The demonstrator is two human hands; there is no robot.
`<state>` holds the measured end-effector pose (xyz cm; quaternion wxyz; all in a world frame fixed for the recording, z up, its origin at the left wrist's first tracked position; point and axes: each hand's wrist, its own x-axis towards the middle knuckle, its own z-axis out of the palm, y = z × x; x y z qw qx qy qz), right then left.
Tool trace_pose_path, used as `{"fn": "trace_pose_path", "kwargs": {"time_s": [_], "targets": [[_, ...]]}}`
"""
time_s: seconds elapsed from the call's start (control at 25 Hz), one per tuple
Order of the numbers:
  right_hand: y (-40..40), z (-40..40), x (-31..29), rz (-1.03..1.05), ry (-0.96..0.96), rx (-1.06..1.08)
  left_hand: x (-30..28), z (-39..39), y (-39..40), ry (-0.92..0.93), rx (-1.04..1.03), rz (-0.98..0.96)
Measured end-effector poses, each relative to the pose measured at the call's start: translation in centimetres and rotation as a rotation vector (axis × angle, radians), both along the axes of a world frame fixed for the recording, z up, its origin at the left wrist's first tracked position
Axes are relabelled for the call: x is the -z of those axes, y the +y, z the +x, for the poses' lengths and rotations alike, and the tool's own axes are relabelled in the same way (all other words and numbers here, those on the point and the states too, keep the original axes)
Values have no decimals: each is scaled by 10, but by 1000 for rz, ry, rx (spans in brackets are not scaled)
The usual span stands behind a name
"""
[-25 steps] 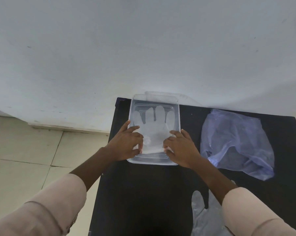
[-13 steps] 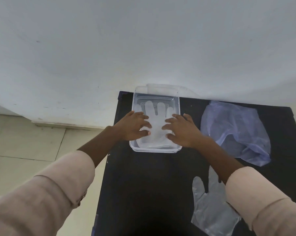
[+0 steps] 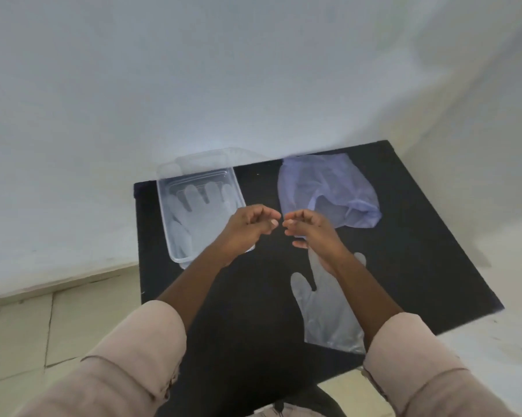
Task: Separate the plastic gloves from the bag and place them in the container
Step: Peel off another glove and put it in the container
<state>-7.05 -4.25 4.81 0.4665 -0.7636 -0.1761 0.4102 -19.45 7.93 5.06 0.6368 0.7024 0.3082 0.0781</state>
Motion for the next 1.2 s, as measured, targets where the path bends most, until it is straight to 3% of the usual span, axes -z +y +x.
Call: {"fn": "trace_pose_path", "kwargs": {"time_s": [0.28, 0.4, 0.52, 0.6, 0.68, 0.8, 0.96, 1.04, 1.2], "targets": [[-100, 19, 29, -128, -28, 53, 33, 21, -86, 168, 66, -152], [-152, 22, 57, -415, -241, 51, 56, 10, -120, 243, 57, -181], [-198, 9, 81, -740, -273, 2, 73, -5, -148, 317, 2, -185], [-210, -5, 94, -852, -256, -99, 79, -12, -161, 342, -19, -191], [-212, -14, 103, -814, -230, -73, 84, -16, -172, 354, -27, -167], [-208, -15, 108, -599, -129, 140, 89, -22, -186, 368, -11, -3], [-205, -15, 101, -290, 334, 469, 94, -32, -213, 434, 215, 552], [-202, -13, 92, -186, 539, 583, 95, -28, -227, 492, 269, 657], [-201, -5, 66, -60, 743, 636, 93, -10, -230, 453, 98, 740]]}}
